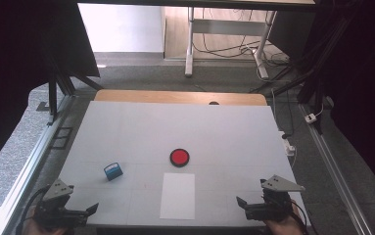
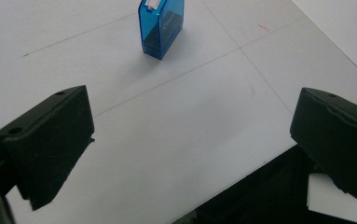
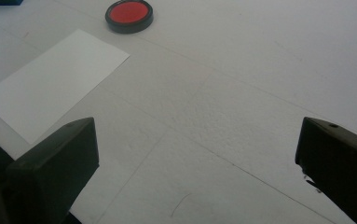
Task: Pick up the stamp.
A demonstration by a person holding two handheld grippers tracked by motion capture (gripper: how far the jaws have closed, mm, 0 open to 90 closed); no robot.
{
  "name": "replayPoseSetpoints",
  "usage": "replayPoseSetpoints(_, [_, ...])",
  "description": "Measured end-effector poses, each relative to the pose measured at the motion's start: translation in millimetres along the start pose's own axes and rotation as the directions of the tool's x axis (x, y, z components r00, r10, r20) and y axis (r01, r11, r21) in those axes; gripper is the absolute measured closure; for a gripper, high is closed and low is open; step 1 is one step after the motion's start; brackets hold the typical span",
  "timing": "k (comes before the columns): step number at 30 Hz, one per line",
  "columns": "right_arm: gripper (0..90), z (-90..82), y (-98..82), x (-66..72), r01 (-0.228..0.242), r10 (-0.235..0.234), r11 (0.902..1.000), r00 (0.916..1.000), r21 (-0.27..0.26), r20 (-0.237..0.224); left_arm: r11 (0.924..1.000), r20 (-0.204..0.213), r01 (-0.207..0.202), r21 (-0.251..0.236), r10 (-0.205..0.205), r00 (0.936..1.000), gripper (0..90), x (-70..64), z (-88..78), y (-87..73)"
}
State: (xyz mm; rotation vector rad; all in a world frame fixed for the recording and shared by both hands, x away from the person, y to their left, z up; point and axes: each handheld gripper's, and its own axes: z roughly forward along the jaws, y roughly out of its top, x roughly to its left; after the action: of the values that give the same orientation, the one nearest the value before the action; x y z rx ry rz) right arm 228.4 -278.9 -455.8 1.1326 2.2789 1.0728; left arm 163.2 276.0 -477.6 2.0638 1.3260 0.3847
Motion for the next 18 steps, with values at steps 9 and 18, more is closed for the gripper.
replayPoseSetpoints(9, [0.0, -0.8, 0.0, -1.5, 0.006, -0.006, 1.0000, 0.9989, -0.003, -0.046, 0.9994, 0.041, 0.027, -0.023, -0.026, 0.9988, 0.7, 4.2, -2.6, -0.8])
replayPoseSetpoints(18, [0.0, 0.1, 0.7, -4.0, -0.020, 0.020, 0.9998, 0.9978, -0.010, -0.063, 0.9999, 0.030, -0.010, -0.010, 0.010, 0.9995, 0.0, -0.1, -0.8, 0.5])
